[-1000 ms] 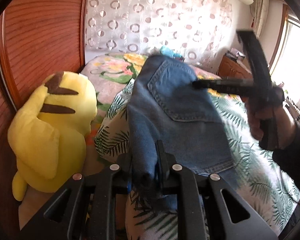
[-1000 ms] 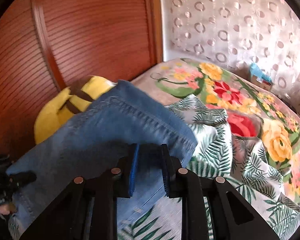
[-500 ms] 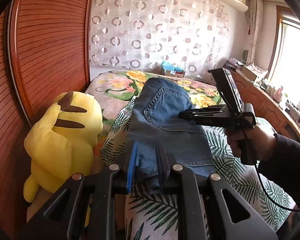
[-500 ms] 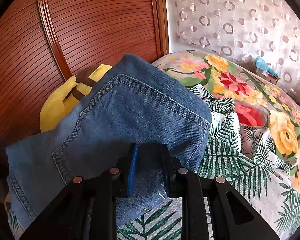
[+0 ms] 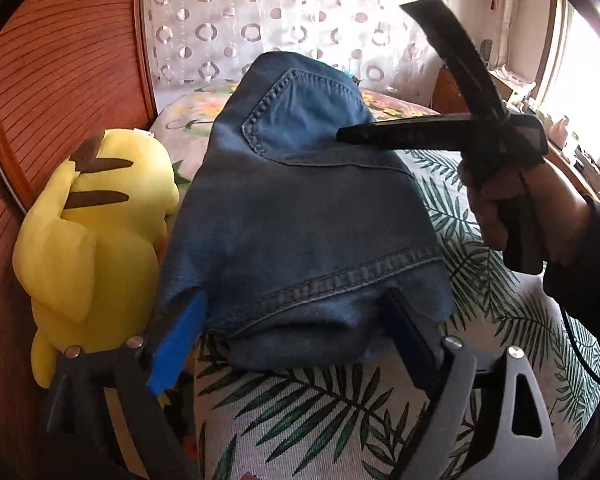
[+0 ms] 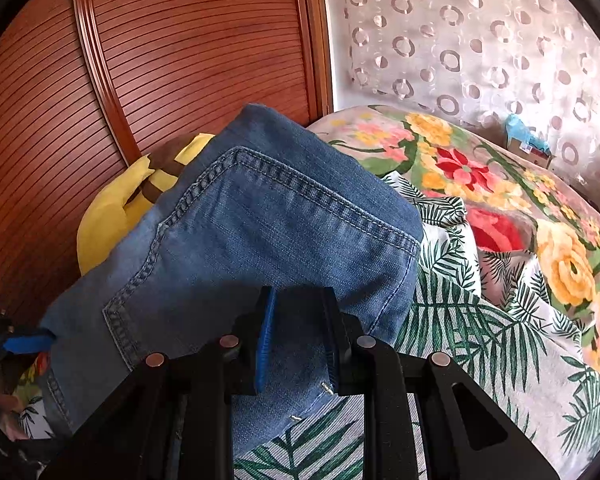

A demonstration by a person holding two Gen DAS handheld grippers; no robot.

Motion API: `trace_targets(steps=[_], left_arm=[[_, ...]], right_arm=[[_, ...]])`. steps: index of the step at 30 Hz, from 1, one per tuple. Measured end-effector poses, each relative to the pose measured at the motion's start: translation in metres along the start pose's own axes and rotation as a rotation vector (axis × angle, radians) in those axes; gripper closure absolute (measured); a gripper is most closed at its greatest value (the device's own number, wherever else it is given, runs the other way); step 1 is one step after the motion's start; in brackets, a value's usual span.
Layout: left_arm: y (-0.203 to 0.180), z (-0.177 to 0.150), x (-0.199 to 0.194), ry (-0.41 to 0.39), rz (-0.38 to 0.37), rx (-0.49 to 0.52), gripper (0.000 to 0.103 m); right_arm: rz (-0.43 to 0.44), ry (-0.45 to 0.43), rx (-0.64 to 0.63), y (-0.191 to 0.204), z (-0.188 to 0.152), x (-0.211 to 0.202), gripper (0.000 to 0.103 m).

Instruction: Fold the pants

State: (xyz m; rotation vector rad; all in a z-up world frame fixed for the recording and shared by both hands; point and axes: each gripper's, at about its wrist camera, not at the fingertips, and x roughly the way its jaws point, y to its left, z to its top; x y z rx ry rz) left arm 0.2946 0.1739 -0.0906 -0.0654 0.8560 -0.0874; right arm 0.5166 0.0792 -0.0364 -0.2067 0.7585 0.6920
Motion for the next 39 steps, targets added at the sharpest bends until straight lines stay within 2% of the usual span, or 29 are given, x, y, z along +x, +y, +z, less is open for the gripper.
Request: trace_targets(steps=[8,14,17,23,27,31,33,35,39], left_arm=[[0.006,-0.005,0.009,0.013,-0.019,-0.047,0.009],[0.003,-0.005,0.010,0.021,-0.003,-0.018,0.009],[0.002,-0.007,0.010,0.020,-0.005,-0.021,0.009],[0.002,-0.009,0.006,0.018,-0.005,-0.023,0.009],[-0.001,-0.010,-0.006,0.012,0.020,-0.038,0.009],[-0.014,-0.012,-0.027,-0.019,0.032,-0.016,0.009],[-0.026,-0.013,-0.041,-0.048,0.021,0.001,0.009],[-0.039,-0.015,-0.057,-0.080,0.018,0.029,0.009],[-0.061,-0.016,-0.082,-0.111,0.036,0.063,0.002]], right_arm=[[0.001,0.013,0.003,0.000,-0.001,-0.010,0.081],[0.006,-0.004,0.002,0.010,-0.014,-0.040,0.081],[0.052,-0.004,0.029,0.018,-0.025,-0.051,0.081],[0.070,-0.013,0.059,0.024,-0.037,-0.059,0.081],[0.076,-0.067,0.053,0.029,-0.043,-0.085,0.080],[0.061,-0.108,0.062,0.034,-0.060,-0.120,0.066],[0.058,-0.117,0.078,0.034,-0.070,-0.136,0.047],[0.031,-0.126,0.089,0.035,-0.080,-0.152,0.037],[-0.011,-0.147,0.098,0.034,-0.103,-0.186,0.025]])
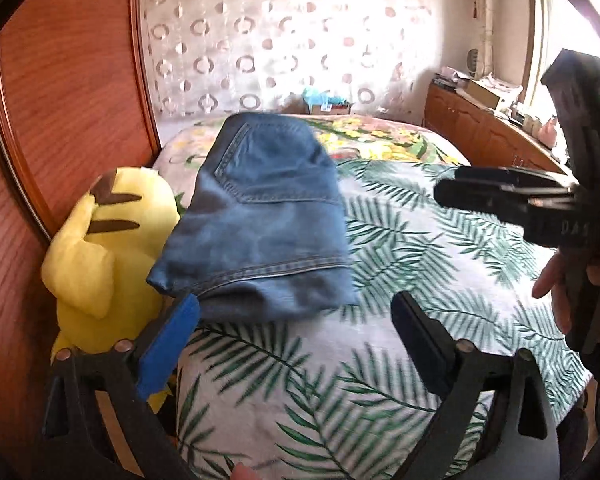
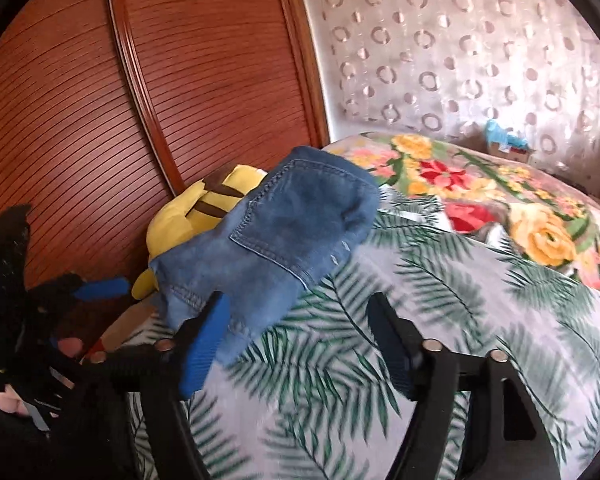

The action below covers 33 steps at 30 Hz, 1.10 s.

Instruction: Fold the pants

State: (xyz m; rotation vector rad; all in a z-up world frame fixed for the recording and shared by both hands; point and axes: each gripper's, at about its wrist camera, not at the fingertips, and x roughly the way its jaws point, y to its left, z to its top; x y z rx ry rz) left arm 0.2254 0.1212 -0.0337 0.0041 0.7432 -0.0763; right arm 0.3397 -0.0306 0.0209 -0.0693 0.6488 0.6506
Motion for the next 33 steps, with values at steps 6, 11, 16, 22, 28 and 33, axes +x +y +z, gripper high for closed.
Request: trace_targets(steps=[6,11,16,22,28,33], left_arm=[[-0.026,0.003,-0.034,-0.058,0.003,0.025,0.000],[-0.053,0.004,-0.056,-0.084,-0.033,0.044,0.000],[-0.084,0.002,-0.068,-0.081,-0.030,0.055,0.000],[-0.115,-0.005,-0.074,-0.081,-0.100,0.058,0.000],[-0.147,-0.013,-0.083,-0.074,-0.120,0.070,0.000],[-0.163,-0.021,-0.106,-0.106,-0.106,0.067,0.000]], right_arm=[[-0.038,-0.045,0.045,-0.006,-0.026,-0.058,0.017],[-0.092,-0.074,0.060,-0.013,-0.040,-0.097,0.014],[-0.121,-0.093,0.091,-0.014,-0.061,-0.142,0.014],[-0.176,-0.121,0.121,-0.014,-0.085,-0.190,0.014],[-0.213,-0.156,0.138,-0.010,-0.107,-0.233,0.014],[-0.227,-0.191,0.157,-0.001,-0.123,-0.268,0.014]])
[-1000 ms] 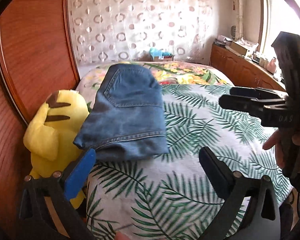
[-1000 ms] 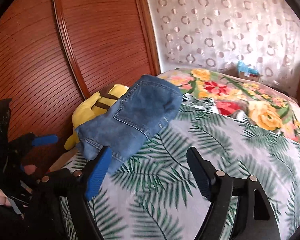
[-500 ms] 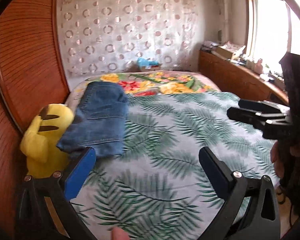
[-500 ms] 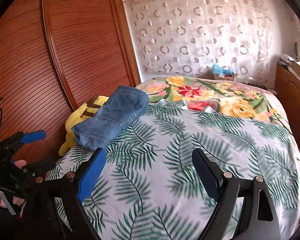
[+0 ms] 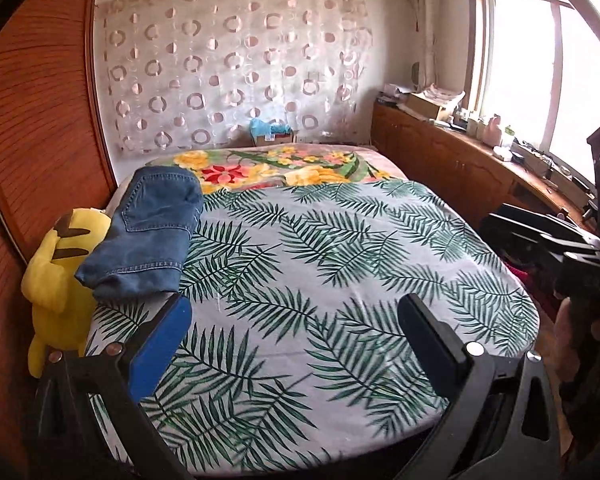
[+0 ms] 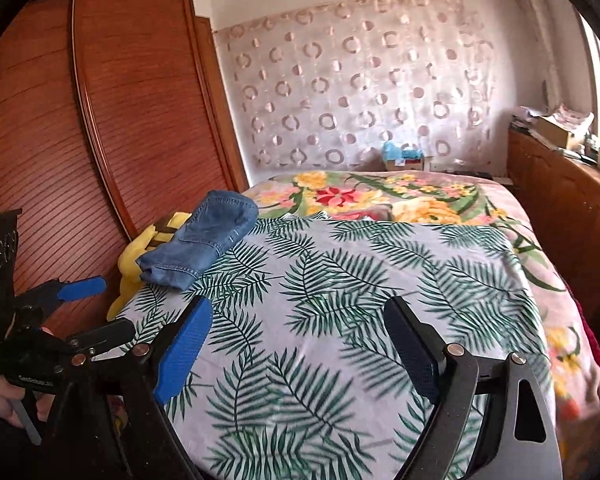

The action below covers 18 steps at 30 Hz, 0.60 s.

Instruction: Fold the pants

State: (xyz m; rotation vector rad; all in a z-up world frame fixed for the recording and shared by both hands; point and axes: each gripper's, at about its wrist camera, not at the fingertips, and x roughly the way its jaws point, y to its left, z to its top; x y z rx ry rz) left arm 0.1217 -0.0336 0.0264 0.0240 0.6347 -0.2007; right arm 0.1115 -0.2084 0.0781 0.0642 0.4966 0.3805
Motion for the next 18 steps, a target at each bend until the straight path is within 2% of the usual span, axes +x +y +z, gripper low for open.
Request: trace_targets(steps=[6,12,18], left_arm=[[-0.013,0.006,-0.034,-0.051,0.023,0.008,0.000],[-0.020,0.020,-0.064,-0.120,0.037,0.013,0.000],[-0.024,0.029,-0.087,-0.175,0.056,0.007,0.000]], right_arm=[[-0.041,-0.042,-0.002,0.003,-0.006,-0.042,0.014],[-0.059,-0.078,0.001,0.007,-0.007,-0.065,0.014],[-0.113,-0.132,-0.007,0.014,-0.005,-0.091,0.014]])
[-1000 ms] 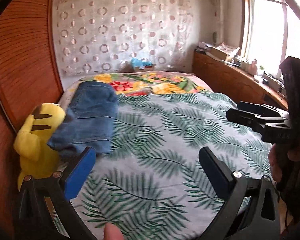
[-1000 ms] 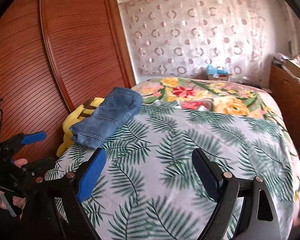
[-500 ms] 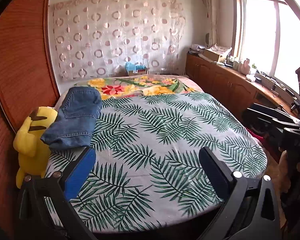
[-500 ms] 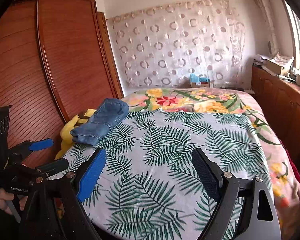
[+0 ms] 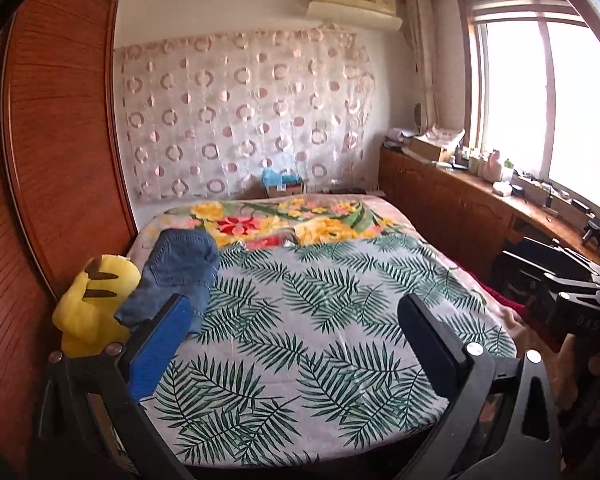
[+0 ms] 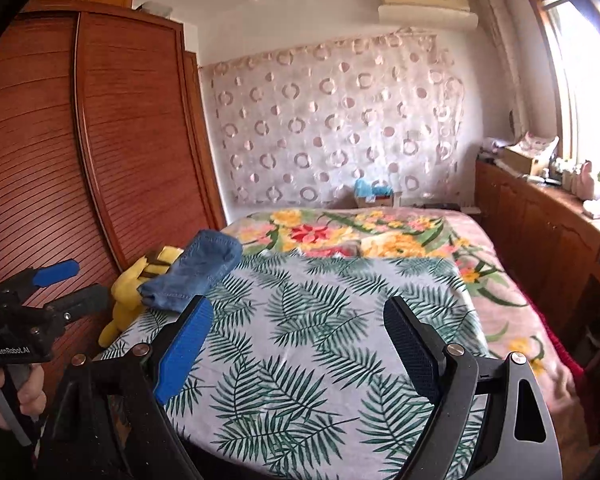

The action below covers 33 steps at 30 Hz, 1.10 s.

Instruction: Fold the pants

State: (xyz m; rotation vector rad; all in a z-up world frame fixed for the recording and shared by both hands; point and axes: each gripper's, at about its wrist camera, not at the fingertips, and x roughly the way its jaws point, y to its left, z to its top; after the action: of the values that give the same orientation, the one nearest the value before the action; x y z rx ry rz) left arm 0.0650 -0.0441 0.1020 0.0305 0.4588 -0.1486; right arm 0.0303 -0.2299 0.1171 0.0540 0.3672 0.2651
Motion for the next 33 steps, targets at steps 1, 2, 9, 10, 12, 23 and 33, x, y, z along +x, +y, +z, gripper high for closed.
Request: trace_targets(steps=[1,2,9,10,12,23,33], left_arm=[[0.000,0.002,-0.003,-0.007,-0.001,-0.005,0.000],[0.001,0.003,-0.005,-0.013,-0.003,-0.010,0.000],[-0.001,0.014,-0.023,-0.061,0.009,-0.017,0.000],[-0.001,0.014,-0.025,-0.065,0.011,-0.019,0.000],[-0.001,0.016,-0.028,-0.071,0.015,-0.021,0.000],[-0.001,0.016,-0.031,-0.075,0.024,-0.020,0.000],[0.000,0.014,-0.031,-0.067,0.026,-0.027,0.000]], right_arm=[[-0.007,-0.007,0.003,0.000,0.001,-0.005,0.014],[-0.015,-0.014,0.006,0.001,0.002,-0.009,0.014],[-0.064,-0.074,0.001,0.009,0.006,-0.031,0.014],[-0.065,-0.079,0.000,0.010,0.006,-0.033,0.014],[-0.069,-0.086,-0.005,0.013,0.004,-0.035,0.014],[-0.078,-0.089,-0.015,0.013,-0.004,-0.031,0.014],[-0.080,-0.090,-0.017,0.008,-0.001,-0.033,0.014]])
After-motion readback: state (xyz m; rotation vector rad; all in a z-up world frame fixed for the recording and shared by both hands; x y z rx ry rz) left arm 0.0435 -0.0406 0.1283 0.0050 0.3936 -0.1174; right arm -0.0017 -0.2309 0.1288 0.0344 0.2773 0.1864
